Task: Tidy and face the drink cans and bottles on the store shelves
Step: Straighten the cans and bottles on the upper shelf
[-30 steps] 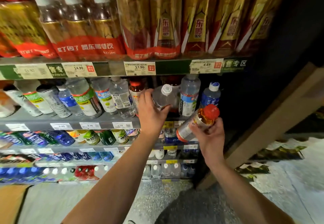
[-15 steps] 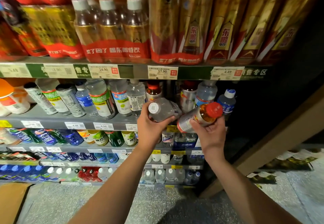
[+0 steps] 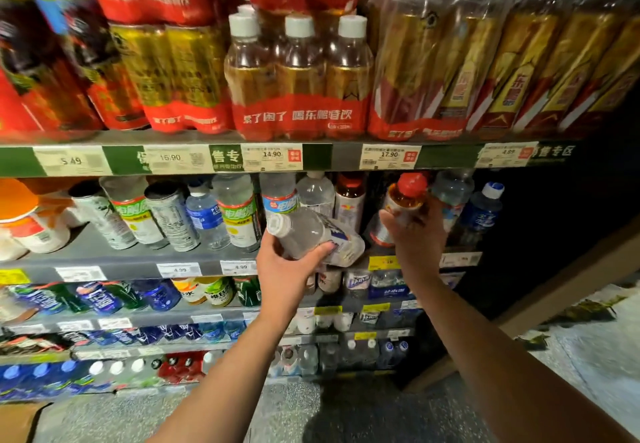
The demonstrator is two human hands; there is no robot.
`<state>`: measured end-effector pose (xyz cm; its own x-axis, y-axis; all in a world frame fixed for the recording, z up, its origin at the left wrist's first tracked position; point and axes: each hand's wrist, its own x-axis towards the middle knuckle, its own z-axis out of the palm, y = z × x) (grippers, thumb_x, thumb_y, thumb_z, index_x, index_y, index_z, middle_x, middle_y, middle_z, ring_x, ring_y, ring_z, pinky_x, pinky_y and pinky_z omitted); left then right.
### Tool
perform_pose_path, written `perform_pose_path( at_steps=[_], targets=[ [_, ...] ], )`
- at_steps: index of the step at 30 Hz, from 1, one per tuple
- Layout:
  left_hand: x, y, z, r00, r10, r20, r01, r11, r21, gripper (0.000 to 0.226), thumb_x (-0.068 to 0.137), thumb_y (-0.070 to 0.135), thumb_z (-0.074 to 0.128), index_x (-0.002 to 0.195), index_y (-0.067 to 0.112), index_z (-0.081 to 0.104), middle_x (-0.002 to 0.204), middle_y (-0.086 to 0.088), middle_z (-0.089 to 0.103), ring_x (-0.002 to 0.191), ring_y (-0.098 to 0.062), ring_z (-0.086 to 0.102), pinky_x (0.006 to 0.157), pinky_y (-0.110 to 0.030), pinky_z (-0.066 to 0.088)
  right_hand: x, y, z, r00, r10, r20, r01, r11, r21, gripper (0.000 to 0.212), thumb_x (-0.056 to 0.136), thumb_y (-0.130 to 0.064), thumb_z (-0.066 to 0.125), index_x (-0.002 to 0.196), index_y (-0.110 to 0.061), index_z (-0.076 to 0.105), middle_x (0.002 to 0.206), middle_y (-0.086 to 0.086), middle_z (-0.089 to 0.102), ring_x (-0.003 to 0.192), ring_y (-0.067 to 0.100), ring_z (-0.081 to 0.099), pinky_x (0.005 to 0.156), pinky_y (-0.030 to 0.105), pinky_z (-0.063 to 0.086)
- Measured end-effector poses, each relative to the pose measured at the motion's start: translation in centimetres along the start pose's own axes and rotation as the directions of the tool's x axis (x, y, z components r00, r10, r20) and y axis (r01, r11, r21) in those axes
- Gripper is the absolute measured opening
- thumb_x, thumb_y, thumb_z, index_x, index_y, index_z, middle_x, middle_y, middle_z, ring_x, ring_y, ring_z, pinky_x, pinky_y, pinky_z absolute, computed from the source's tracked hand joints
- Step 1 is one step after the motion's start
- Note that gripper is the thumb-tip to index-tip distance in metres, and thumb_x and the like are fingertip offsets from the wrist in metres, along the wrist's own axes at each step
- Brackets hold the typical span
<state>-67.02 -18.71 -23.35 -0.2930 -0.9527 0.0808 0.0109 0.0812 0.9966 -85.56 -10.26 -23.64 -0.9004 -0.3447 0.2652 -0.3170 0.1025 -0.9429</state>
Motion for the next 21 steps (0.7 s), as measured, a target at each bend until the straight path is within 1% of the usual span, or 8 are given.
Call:
perform_pose_path(
  at_steps=[2,5,7,9,11,14,18,21],
  targets=[
    [0.5,0.1,-1.1,1.000,-0.011,0.013,0.011,1.000,0.002,0.060,0.063,0.023,0.094,0.112,0.011,0.062,0.100,0.004,0.072,0.086,0.002,0.068,0.078,-0.019,0.056,0.3,0.0,1.1,1.000,-0.020,0.008,0.020,0.999,-0.048,0.060,0.074,-0.024,0.086,0.125,-0.018,0.054,0.109,-0.009,0.067,0.090,-0.013,0.060,0.084,0.016,0.047],
    [1.1,0.2,-2.4,1.000,-0.020,0.019,0.021,1.000,-0.019,0.057,0.061,0.025,0.094,0.107,0.017,0.061,0.100,0.004,0.072,0.088,-0.003,0.068,0.082,-0.024,0.056,0.9,0.8,2.6,0.996,-0.075,0.055,0.082,0.986,-0.143,0.058,0.073,-0.036,0.083,0.122,-0.022,0.055,0.114,-0.003,0.069,0.103,0.012,0.065,0.088,0.029,0.052],
    [1.4,0.2,-3.1,0.999,-0.020,0.033,0.021,0.999,-0.028,0.061,0.061,0.025,0.094,0.111,0.015,0.062,0.103,0.003,0.072,0.093,-0.006,0.069,0.085,-0.024,0.056,1.3,1.4,3.1,0.993,-0.097,0.064,0.108,0.973,-0.202,0.049,0.072,-0.038,0.082,0.111,-0.020,0.059,0.100,-0.003,0.069,0.093,0.015,0.066,0.080,0.020,0.051],
    [1.7,0.2,-3.6,0.998,-0.012,0.055,0.014,0.999,-0.043,0.061,0.062,0.021,0.094,0.114,0.014,0.063,0.105,0.003,0.072,0.095,-0.006,0.069,0.083,-0.020,0.055,1.4,1.5,3.3,0.993,-0.108,0.050,0.117,0.963,-0.242,0.037,0.073,-0.029,0.083,0.096,-0.015,0.058,0.081,-0.005,0.065,0.077,0.015,0.064,0.064,0.005,0.039],
    [1.9,0.2,-3.9,0.997,-0.004,0.075,0.007,0.999,-0.045,0.060,0.063,0.019,0.094,0.115,0.014,0.063,0.105,0.004,0.072,0.095,-0.005,0.069,0.081,-0.015,0.054,1.4,1.4,3.5,0.990,-0.138,0.035,0.142,0.953,-0.269,0.033,0.074,-0.025,0.083,0.089,-0.014,0.056,0.075,-0.004,0.063,0.071,0.016,0.063,0.059,0.004,0.036],
    [1.9,0.1,-3.8,0.995,-0.001,0.099,0.006,0.999,-0.046,0.058,0.064,0.016,0.093,0.113,0.013,0.063,0.103,0.003,0.072,0.091,-0.002,0.069,0.079,-0.016,0.055,1.1,1.5,3.6,0.991,-0.133,0.026,0.134,0.940,-0.314,0.041,0.074,-0.027,0.084,0.102,-0.013,0.058,0.089,-0.004,0.068,0.082,0.014,0.064,0.063,0.006,0.037],
    [1.7,0.0,-2.9,0.991,-0.014,0.130,0.024,0.997,-0.074,0.057,0.065,0.004,0.091,0.113,0.009,0.062,0.100,0.005,0.072,0.085,0.004,0.068,0.074,-0.011,0.052,0.2,1.8,3.5,0.991,-0.130,0.039,0.136,0.934,-0.331,0.062,0.074,-0.026,0.085,0.126,-0.015,0.054,0.113,-0.001,0.068,0.099,0.012,0.062,0.079,0.022,0.046],
    [1.4,0.0,-2.0,0.988,-0.007,0.152,0.019,0.997,-0.073,0.059,0.065,0.001,0.090,0.117,0.008,0.061,0.102,0.006,0.072,0.088,0.005,0.068,0.076,-0.010,0.051,-0.2,2.5,2.7,0.997,-0.081,-0.016,0.071,0.943,-0.325,0.058,0.076,-0.037,0.084,0.122,-0.015,0.056,0.114,0.001,0.066,0.101,0.013,0.061,0.080,0.023,0.046]
  ],
)
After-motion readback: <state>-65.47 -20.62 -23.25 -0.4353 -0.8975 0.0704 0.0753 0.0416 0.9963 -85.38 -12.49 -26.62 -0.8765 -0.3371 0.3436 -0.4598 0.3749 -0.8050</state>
